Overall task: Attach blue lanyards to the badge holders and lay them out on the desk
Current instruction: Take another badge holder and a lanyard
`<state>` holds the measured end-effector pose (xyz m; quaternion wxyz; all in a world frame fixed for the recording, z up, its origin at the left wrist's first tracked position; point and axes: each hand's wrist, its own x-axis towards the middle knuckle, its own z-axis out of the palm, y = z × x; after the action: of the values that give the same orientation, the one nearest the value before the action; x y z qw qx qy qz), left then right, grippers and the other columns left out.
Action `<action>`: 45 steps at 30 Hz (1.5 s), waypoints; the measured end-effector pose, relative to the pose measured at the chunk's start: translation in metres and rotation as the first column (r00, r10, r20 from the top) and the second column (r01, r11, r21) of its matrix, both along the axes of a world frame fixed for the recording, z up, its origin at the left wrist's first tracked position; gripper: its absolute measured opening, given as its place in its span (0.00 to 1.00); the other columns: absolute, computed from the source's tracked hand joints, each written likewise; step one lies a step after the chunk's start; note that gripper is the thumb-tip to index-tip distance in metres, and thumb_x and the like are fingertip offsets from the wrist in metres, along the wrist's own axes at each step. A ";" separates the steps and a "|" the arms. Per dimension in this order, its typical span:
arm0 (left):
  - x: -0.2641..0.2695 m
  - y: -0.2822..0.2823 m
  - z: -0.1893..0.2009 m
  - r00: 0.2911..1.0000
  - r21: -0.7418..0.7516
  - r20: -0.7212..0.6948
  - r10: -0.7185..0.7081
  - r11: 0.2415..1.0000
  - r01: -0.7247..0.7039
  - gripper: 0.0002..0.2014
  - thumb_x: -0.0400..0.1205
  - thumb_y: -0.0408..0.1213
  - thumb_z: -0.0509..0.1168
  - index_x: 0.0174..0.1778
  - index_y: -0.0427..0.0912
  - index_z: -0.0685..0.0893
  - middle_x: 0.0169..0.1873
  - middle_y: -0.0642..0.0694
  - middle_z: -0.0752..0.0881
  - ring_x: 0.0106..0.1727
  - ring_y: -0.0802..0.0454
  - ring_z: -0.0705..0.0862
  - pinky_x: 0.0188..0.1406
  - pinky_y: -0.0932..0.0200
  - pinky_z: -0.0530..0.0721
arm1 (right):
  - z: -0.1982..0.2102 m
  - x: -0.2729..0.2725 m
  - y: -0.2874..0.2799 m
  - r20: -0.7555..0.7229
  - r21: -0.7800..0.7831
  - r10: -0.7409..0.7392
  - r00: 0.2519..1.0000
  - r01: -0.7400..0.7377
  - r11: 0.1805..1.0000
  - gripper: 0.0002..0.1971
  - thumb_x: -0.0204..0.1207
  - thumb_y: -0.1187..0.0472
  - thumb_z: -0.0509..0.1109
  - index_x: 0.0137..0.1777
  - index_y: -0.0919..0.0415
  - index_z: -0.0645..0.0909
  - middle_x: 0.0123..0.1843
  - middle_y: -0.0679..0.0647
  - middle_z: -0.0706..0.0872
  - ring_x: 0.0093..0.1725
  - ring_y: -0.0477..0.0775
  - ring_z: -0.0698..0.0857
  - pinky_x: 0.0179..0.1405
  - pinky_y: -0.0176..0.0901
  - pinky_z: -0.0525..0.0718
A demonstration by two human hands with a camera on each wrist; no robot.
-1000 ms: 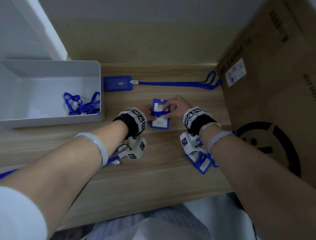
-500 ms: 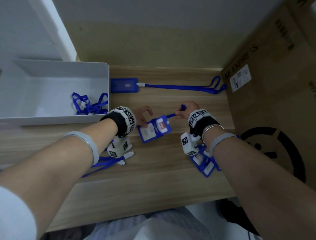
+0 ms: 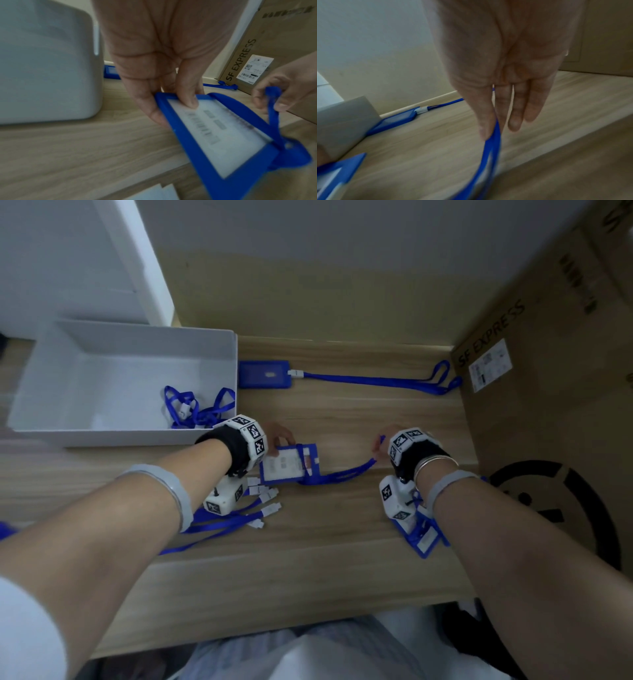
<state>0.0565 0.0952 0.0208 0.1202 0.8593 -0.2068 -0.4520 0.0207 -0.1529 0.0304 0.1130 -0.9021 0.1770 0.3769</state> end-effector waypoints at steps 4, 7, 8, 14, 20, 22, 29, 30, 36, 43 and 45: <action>-0.003 0.000 0.002 0.999 0.000 0.050 -0.012 1.000 0.012 0.19 0.82 0.29 0.61 0.70 0.36 0.75 0.67 0.37 0.79 0.68 0.42 0.78 0.59 0.55 0.78 | -0.017 0.011 0.029 0.064 0.172 0.153 0.986 -0.162 0.972 0.27 0.75 0.73 0.64 0.72 0.51 0.74 0.73 0.54 0.77 0.69 0.59 0.78 0.67 0.49 0.79; -0.003 -0.002 0.002 0.997 -0.009 0.070 -0.019 1.000 0.020 0.18 0.82 0.30 0.62 0.69 0.33 0.77 0.68 0.37 0.79 0.69 0.43 0.78 0.67 0.55 0.75 | -0.010 0.010 0.061 0.134 0.287 0.213 0.968 -0.244 0.926 0.32 0.74 0.80 0.57 0.72 0.49 0.75 0.74 0.50 0.76 0.74 0.54 0.75 0.66 0.42 0.77; -0.004 -0.002 0.003 0.997 -0.011 0.073 -0.018 1.000 0.019 0.18 0.82 0.30 0.62 0.69 0.33 0.77 0.68 0.38 0.80 0.69 0.43 0.78 0.67 0.56 0.75 | -0.011 0.010 0.070 0.130 0.310 0.244 0.961 -0.273 0.911 0.32 0.74 0.80 0.57 0.71 0.48 0.76 0.75 0.50 0.76 0.75 0.52 0.73 0.67 0.40 0.74; -0.003 0.006 0.004 0.997 0.007 0.070 -0.018 1.000 0.018 0.19 0.82 0.29 0.62 0.70 0.33 0.75 0.69 0.37 0.79 0.70 0.43 0.77 0.67 0.58 0.74 | -0.019 0.014 0.084 0.064 0.227 0.345 0.937 -0.350 0.909 0.15 0.78 0.62 0.68 0.64 0.51 0.83 0.71 0.53 0.80 0.71 0.55 0.77 0.68 0.46 0.75; -0.003 0.022 0.004 0.997 0.010 0.077 0.019 1.000 -0.020 0.19 0.83 0.31 0.61 0.70 0.33 0.75 0.69 0.38 0.78 0.70 0.43 0.77 0.58 0.61 0.74 | -0.025 0.016 0.053 -0.047 0.064 0.351 0.935 -0.347 0.936 0.10 0.71 0.55 0.75 0.50 0.56 0.88 0.47 0.52 0.88 0.52 0.56 0.87 0.56 0.49 0.84; -0.003 0.023 0.004 0.996 -0.004 0.078 0.029 1.000 -0.029 0.19 0.82 0.30 0.61 0.70 0.34 0.75 0.68 0.38 0.79 0.69 0.43 0.77 0.56 0.62 0.73 | -0.061 0.030 0.025 -0.158 0.001 0.365 0.918 -0.369 0.929 0.11 0.68 0.50 0.77 0.47 0.55 0.87 0.44 0.50 0.88 0.46 0.56 0.88 0.52 0.49 0.87; -0.004 0.020 0.003 0.997 -0.007 0.072 0.021 1.000 -0.021 0.18 0.82 0.30 0.61 0.70 0.34 0.74 0.68 0.38 0.79 0.69 0.43 0.78 0.61 0.56 0.76 | -0.018 0.007 0.059 -0.025 0.159 0.382 0.924 -0.374 0.914 0.30 0.68 0.59 0.78 0.71 0.50 0.75 0.68 0.53 0.79 0.64 0.58 0.80 0.60 0.48 0.80; -0.004 0.020 0.003 0.997 -0.008 0.070 0.024 1.000 -0.023 0.18 0.82 0.30 0.61 0.70 0.35 0.75 0.68 0.39 0.79 0.68 0.43 0.78 0.60 0.56 0.77 | -0.016 0.005 0.067 -0.015 0.250 0.376 0.927 -0.360 0.899 0.34 0.69 0.61 0.77 0.75 0.51 0.71 0.72 0.53 0.77 0.69 0.58 0.78 0.66 0.48 0.77; -0.006 0.023 0.002 0.996 -0.016 0.084 0.019 1.000 -0.017 0.18 0.82 0.30 0.61 0.69 0.34 0.76 0.67 0.39 0.80 0.68 0.43 0.78 0.65 0.56 0.76 | -0.016 -0.001 0.079 -0.001 0.437 0.329 0.944 -0.296 0.850 0.14 0.74 0.62 0.74 0.60 0.57 0.82 0.56 0.46 0.85 0.55 0.47 0.82 0.58 0.41 0.76; -0.009 0.026 -0.001 0.997 -0.088 0.063 0.055 0.995 -0.049 0.15 0.81 0.28 0.63 0.64 0.32 0.79 0.63 0.37 0.83 0.65 0.41 0.81 0.42 0.66 0.76 | -0.019 -0.004 0.079 0.017 0.568 0.217 0.976 -0.188 0.801 0.29 0.70 0.70 0.75 0.71 0.60 0.71 0.68 0.53 0.79 0.65 0.47 0.78 0.71 0.48 0.74; -0.010 0.024 -0.001 0.997 -0.086 0.050 0.063 0.995 -0.059 0.16 0.81 0.28 0.63 0.65 0.33 0.78 0.63 0.37 0.82 0.65 0.41 0.81 0.39 0.68 0.76 | -0.019 -0.005 0.082 0.018 0.543 0.301 0.953 -0.263 0.798 0.29 0.72 0.66 0.75 0.73 0.61 0.71 0.70 0.55 0.80 0.68 0.52 0.79 0.70 0.46 0.74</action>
<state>0.0468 0.1193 0.0201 0.1648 0.8710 -0.2025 -0.4161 0.0160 -0.0710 0.0118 0.2983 -0.8364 -0.0686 0.4547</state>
